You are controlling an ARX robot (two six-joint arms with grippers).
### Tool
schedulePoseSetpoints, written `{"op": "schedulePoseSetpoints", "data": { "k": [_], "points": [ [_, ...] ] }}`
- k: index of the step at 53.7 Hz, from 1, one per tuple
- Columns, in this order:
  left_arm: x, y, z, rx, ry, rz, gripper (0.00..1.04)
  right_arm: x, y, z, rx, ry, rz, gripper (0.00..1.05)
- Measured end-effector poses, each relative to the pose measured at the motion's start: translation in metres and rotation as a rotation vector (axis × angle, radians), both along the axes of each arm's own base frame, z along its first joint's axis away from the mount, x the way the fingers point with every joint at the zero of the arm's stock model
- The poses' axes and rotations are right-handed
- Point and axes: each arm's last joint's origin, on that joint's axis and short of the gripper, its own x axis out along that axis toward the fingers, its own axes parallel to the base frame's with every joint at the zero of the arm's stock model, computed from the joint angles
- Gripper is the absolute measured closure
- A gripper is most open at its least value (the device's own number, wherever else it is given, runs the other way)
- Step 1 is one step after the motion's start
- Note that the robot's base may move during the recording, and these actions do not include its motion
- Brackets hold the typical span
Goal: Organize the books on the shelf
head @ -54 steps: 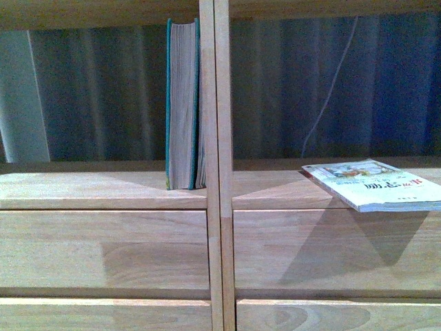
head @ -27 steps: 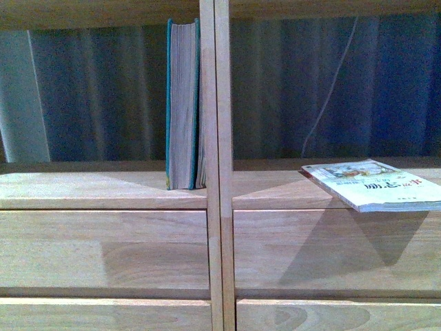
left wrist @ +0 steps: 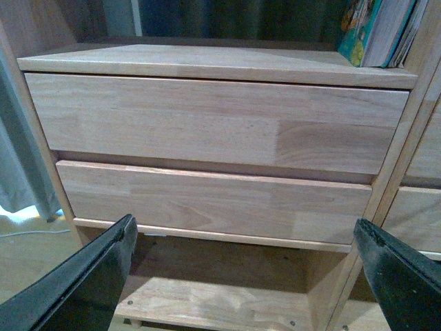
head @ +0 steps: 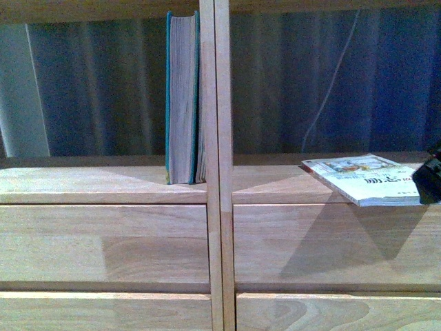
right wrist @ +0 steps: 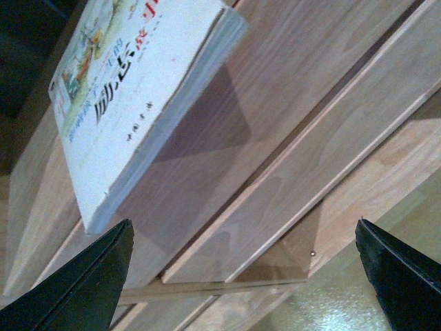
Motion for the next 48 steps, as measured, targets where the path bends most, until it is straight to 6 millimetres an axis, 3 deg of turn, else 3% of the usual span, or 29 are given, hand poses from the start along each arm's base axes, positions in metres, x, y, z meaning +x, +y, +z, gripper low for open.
{"op": "schedulePoseSetpoints", "data": {
  "k": [21,48],
  "points": [
    [0.000,0.000,0.000,0.000,0.000,0.000,0.07,0.048,0.009,0.005,0.086,-0.018,-0.010,0.07],
    [0.000,0.000,0.000,0.000,0.000,0.000,0.07,0.081,-0.003,0.004,0.171,-0.035,-0.061,0.07]
  ]
}}
